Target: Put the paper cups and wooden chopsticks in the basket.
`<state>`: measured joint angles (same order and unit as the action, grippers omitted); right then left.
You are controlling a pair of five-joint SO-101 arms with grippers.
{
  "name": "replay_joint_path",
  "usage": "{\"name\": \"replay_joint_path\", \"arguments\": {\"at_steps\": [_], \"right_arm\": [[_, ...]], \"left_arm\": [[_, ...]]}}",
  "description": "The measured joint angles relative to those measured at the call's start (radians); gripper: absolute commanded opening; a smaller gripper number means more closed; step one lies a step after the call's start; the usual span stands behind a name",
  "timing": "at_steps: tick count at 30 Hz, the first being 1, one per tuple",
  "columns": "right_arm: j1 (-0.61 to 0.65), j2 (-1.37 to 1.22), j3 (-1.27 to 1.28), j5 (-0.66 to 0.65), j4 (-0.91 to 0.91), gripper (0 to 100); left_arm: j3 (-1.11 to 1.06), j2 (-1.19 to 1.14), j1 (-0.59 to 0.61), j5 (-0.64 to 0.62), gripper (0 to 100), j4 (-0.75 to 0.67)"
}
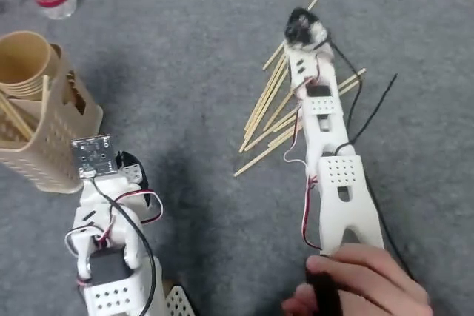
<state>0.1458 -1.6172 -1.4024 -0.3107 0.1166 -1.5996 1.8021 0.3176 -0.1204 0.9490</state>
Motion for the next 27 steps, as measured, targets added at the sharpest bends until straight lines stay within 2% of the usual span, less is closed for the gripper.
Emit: {"name": "replay_joint_path", "arguments": {"at_steps": [4,12,27], "right_arm": [[0.005,0.003,-0.003,0.086,-0.107,0.8],[0.000,0.112,0.163,0.298,-0.276,0.7],[0.002,0.115,0.169,0.319,-0.534,0.7]], "left_arm": [[0.000,0.000,-0.005,0.002,1,0.000],[0.000,0.000,-0.005,0.003,1,0.000],[0.000,0.000,-0.006,0.003,1,0.000]]}}
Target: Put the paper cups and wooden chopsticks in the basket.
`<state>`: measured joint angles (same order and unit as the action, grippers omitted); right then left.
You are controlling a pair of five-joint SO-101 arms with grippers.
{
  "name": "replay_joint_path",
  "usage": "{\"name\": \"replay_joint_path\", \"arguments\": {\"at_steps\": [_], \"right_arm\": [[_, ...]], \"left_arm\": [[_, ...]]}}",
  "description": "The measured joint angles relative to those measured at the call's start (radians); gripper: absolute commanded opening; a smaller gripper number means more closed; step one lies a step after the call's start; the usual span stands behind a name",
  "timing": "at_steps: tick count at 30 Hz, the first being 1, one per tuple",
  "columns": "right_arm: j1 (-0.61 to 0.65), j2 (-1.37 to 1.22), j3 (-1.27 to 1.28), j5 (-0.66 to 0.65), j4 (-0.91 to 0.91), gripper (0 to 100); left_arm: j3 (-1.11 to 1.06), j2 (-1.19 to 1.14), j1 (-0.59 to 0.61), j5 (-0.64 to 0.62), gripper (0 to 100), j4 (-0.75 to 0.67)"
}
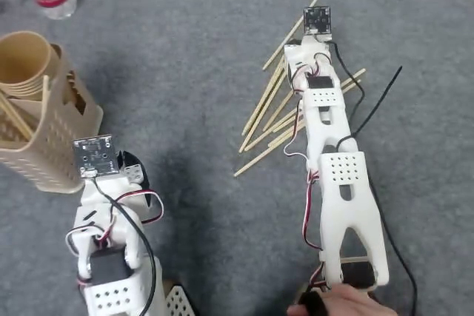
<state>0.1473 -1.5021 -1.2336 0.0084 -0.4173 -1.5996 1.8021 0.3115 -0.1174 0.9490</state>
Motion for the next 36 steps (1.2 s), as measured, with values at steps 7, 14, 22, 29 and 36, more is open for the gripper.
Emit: {"name": "replay_joint_path", "arguments": {"at_steps": [7,14,22,29,36], "right_arm": [[-0.005,0.055,-0.018,-0.028,-0.218,0.7],[-0.054,0.089,-0.221,-0.032,-0.683,0.7],[-0.069,0.110,-0.385,-0.035,-0.867,0.7],[-0.069,-0.049,-0.261,-0.057,-0.106,0.7],[-0.002,-0.206,-0.262,-0.354,0.247,0.7]], "left_arm": [[-0.006,0.000,0.000,0.000,1,0.000],[-0.006,0.000,0.000,0.000,1,0.000],[-0.006,0.000,0.000,0.000,1,0.000],[-0.006,0.000,0.000,0.000,1,0.000],[-0.006,0.000,0.000,0.000,1,0.000]]}}
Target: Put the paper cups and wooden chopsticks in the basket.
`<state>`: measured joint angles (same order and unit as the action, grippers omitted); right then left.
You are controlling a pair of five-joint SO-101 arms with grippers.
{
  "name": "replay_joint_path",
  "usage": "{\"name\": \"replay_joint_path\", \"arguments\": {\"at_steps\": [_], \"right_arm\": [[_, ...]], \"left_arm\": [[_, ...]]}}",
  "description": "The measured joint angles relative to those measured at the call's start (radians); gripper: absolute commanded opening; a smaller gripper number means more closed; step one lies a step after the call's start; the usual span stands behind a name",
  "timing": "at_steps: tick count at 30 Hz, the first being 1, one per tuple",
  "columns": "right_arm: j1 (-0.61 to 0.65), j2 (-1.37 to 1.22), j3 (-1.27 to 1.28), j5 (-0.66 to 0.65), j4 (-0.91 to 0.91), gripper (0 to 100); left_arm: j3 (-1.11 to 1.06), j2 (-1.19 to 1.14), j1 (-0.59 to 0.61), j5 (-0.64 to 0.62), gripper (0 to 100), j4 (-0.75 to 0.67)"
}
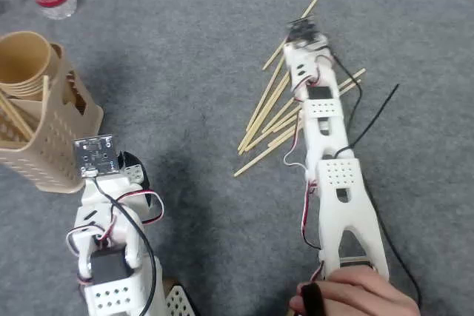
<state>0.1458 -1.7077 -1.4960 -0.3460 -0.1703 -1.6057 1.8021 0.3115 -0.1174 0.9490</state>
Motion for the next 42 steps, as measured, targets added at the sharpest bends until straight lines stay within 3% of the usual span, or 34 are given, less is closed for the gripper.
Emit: {"name": "replay_joint_path", "arguments": {"at_steps": [2,6,11,20,27,34,36,42], "right_arm": [[0.000,-0.005,-0.054,0.020,-0.089,0.7],[-0.005,0.017,-0.123,0.195,-0.354,0.7],[-0.005,0.144,-0.124,0.370,-0.775,0.7],[-0.003,0.361,-0.127,0.348,-1.422,0.7],[-0.026,0.453,-0.135,0.342,-1.577,0.7],[-0.180,0.749,-0.137,0.338,-1.587,0.7],[-0.226,0.832,-0.137,0.338,-1.587,0.7],[-0.295,1.111,0.132,0.218,-1.587,0.9]], "left_arm": [[0.000,0.000,0.000,0.000,1,0.000],[0.000,0.000,0.000,0.000,1,0.000],[0.000,0.000,0.000,0.000,1,0.000],[0.000,0.000,0.000,0.000,1,0.000],[0.000,0.000,0.000,0.000,2,0.000],[-0.031,0.000,0.000,-0.005,18,-0.021],[-0.038,0.000,-0.002,-0.051,18,-0.040],[0.029,0.000,-0.167,-0.011,18,-0.051]]}}
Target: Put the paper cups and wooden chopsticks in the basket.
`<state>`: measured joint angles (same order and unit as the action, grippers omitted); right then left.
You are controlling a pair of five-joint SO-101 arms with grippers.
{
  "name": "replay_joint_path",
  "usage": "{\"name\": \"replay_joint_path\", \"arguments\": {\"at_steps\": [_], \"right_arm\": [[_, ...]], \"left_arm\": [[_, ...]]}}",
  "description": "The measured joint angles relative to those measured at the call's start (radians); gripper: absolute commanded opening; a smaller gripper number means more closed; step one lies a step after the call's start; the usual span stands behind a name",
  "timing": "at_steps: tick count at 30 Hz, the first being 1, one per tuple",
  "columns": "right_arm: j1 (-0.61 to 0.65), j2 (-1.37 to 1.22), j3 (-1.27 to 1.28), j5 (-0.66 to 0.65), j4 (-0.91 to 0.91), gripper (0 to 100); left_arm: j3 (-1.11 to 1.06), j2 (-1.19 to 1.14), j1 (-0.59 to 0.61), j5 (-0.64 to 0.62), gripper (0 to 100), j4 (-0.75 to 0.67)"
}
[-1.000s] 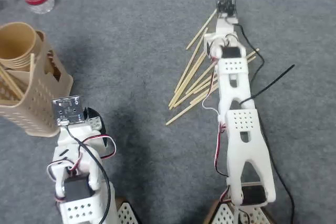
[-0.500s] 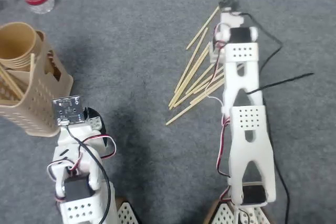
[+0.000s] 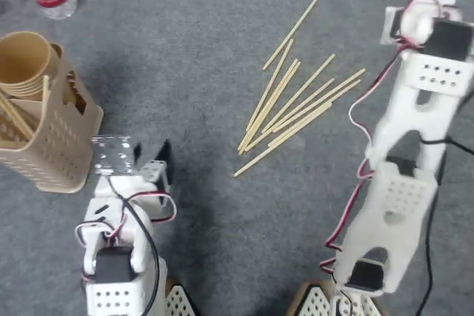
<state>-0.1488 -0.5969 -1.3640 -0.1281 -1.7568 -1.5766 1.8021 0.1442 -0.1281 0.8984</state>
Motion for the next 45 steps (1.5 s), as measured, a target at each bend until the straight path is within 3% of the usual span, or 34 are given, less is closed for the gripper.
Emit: {"name": "replay_joint_path", "arguments": {"at_steps": [10,16,21,27,35,40,45], "right_arm": [[0.161,0.767,0.962,-0.097,0.000,0.9],[0.170,1.045,1.341,-0.101,0.021,0.9],[0.176,1.214,1.674,-0.104,0.186,0.9],[0.172,1.467,2.110,-0.149,0.443,0.9],[-0.023,1.700,2.624,-0.195,0.847,0.9],[0.012,1.715,2.714,-0.199,0.921,0.9],[0.031,1.717,2.727,-0.203,0.928,0.9]], "left_arm": [[0.176,0.000,-0.176,-0.009,17,0.002],[0.471,-0.115,-0.193,-0.014,17,0.143],[0.690,-0.356,-0.192,-0.023,17,0.169],[0.873,-0.767,-0.258,-0.023,17,0.100],[1.120,-1.364,-0.422,-0.018,17,0.089],[1.208,-1.662,-0.514,0.072,17,0.028],[1.275,-1.878,-0.522,0.101,17,-0.120]]}}
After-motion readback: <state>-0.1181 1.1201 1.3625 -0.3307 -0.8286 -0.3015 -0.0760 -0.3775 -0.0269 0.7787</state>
